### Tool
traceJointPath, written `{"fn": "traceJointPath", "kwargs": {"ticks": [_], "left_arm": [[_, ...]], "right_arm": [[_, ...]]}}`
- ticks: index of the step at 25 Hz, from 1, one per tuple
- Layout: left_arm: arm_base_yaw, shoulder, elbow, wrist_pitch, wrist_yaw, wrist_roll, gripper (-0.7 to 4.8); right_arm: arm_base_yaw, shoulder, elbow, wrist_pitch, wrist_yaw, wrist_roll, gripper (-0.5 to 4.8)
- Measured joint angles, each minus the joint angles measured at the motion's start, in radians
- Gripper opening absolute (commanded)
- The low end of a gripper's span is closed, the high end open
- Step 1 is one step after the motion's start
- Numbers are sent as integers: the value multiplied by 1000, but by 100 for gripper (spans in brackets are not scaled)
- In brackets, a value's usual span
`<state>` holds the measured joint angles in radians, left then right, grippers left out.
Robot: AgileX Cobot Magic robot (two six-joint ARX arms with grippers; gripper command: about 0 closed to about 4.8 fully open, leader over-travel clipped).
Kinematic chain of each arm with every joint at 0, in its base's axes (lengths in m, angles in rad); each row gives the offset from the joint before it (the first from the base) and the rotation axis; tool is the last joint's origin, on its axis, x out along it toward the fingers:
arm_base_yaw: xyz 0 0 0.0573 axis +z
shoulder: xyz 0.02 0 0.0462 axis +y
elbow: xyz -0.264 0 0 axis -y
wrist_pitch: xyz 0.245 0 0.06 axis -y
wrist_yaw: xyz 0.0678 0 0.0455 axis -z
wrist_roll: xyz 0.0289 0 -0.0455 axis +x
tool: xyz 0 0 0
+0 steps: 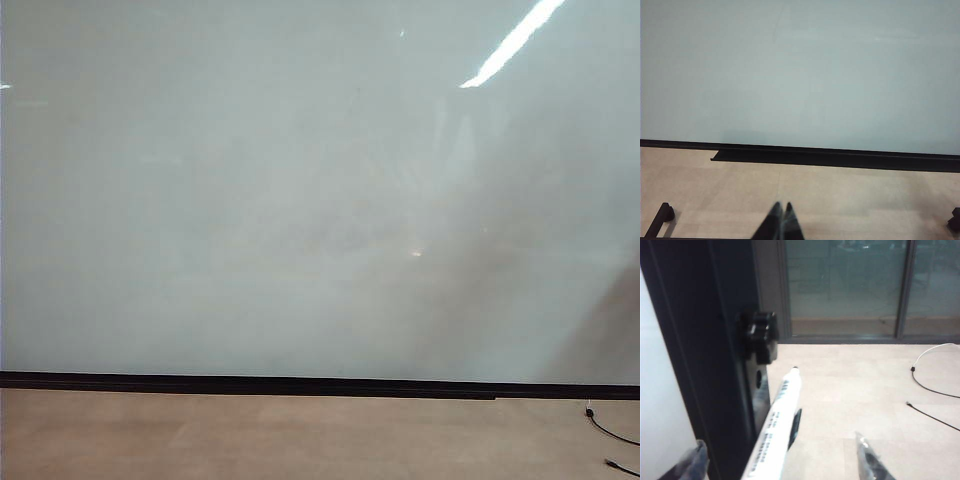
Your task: Pick up the pen on the shelf to the right of the whiteboard and write the letter A.
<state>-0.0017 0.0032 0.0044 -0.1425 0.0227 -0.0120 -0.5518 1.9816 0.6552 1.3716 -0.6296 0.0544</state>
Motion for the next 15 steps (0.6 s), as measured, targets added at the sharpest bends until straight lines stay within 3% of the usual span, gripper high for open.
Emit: {"fn": "traceJointPath", "kwargs": {"ticks": [15], "left_arm": [[0,0,0,0,0,0,-5]], "right_arm": [[15,0,3,7,-18,0,323]]}}
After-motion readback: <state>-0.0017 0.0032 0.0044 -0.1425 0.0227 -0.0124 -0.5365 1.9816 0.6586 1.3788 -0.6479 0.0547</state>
